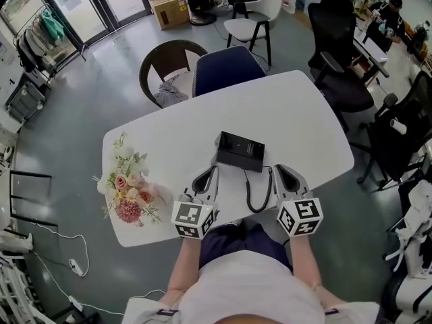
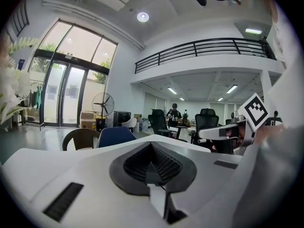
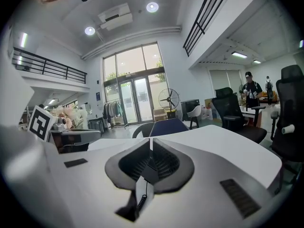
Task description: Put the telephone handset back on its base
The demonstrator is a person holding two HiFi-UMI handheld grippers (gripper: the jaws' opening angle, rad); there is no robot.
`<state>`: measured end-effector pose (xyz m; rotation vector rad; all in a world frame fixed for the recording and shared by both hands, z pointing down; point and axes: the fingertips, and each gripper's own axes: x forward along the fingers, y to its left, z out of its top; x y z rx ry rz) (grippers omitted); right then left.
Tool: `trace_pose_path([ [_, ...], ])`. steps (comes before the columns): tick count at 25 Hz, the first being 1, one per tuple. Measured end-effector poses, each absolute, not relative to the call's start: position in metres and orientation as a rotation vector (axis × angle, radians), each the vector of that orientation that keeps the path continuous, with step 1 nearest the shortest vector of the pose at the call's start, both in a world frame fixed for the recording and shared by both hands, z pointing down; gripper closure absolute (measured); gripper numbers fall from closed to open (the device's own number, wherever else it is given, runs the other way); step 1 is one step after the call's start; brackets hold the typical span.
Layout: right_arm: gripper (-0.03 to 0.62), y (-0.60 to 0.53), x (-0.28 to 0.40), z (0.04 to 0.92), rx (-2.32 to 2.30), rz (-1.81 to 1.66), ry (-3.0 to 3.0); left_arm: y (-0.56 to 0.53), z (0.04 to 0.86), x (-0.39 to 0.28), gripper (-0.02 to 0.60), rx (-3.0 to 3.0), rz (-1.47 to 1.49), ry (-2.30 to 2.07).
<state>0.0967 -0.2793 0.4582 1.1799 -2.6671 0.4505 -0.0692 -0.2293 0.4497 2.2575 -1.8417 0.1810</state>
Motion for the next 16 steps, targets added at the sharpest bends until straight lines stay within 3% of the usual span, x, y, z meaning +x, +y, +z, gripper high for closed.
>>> trace_pose_path([
  [16, 0.553, -0.282, 0.101, 0.461, 1.187, 0.455, -2.653, -0.237, 0.461, -0.056, 0.566, 2.26, 0.175, -1.788],
])
